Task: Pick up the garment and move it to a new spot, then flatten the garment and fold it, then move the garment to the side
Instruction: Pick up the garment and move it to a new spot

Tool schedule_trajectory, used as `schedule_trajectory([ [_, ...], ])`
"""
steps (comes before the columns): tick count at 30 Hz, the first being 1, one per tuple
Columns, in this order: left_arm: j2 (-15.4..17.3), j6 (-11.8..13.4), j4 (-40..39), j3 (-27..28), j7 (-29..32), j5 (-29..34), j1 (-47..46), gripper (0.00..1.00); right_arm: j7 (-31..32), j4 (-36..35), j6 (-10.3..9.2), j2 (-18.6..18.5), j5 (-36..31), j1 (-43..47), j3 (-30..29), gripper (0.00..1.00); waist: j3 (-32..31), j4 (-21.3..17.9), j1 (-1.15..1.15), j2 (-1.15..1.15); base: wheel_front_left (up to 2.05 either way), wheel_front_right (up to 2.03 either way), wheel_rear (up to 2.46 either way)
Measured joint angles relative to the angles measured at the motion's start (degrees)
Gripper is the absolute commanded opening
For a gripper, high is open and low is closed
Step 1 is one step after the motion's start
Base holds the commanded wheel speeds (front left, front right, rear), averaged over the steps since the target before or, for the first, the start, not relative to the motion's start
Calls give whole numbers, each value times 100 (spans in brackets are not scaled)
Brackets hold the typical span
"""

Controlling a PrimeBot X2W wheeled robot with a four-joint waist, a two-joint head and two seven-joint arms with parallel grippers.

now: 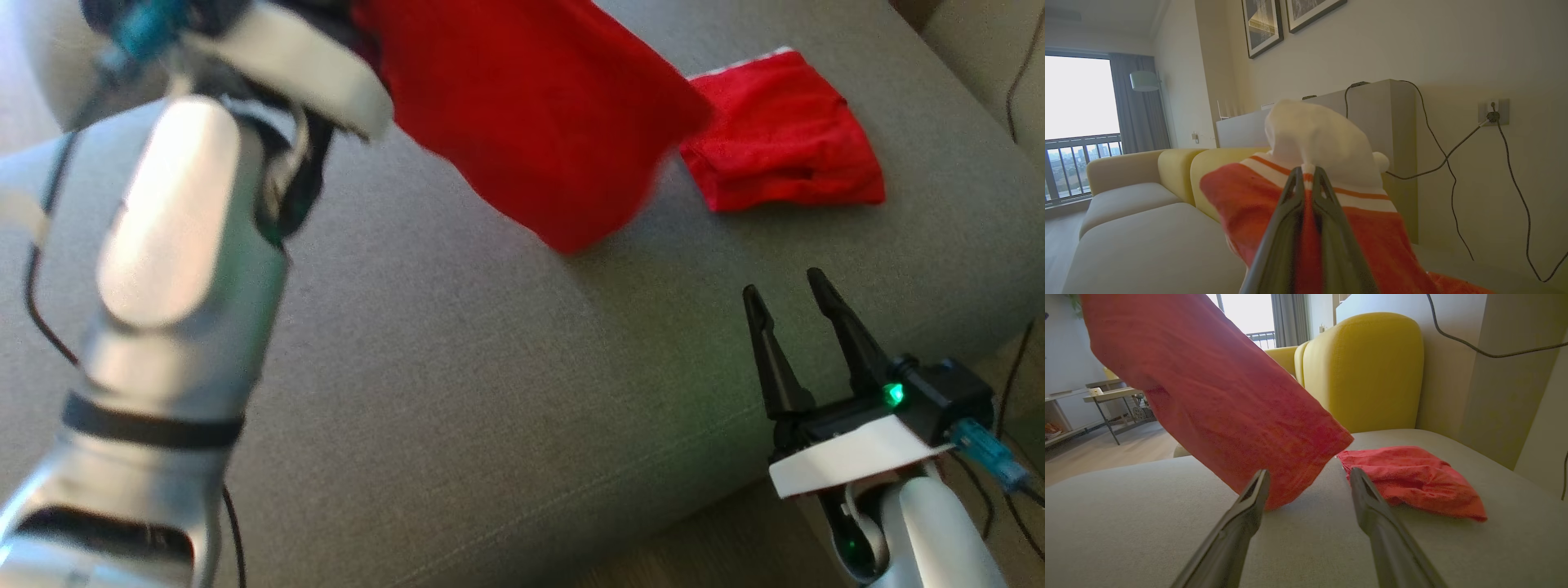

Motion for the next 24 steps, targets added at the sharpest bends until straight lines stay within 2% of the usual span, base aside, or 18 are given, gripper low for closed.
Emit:
schedule_trajectory([
  [6, 65, 198, -252, -172, -352, 109, 1147, 0, 1, -108, 0, 3, 10, -3, -70, 100, 391, -53, 0, 0, 0, 0, 0],
  [11, 73, 476, -288, -116, -515, 108, 2013, 0, 1, -181, 0, 5, -15, -21, -165, 100, 606, 225, 0, 0, 0, 0, 0],
  [23, -377, 506, -246, -67, -517, 151, 3465, 0, 1, -135, 1, 9, -159, -32, -12, 100, 711, 1123, 1, 0, 0, 0, 0],
  [24, -393, 508, -230, -65, -517, 142, 3529, 21, 1, -118, 0, 9, -160, -31, -2, 100, 669, 1165, 1, 0, 0, 0, 0],
])
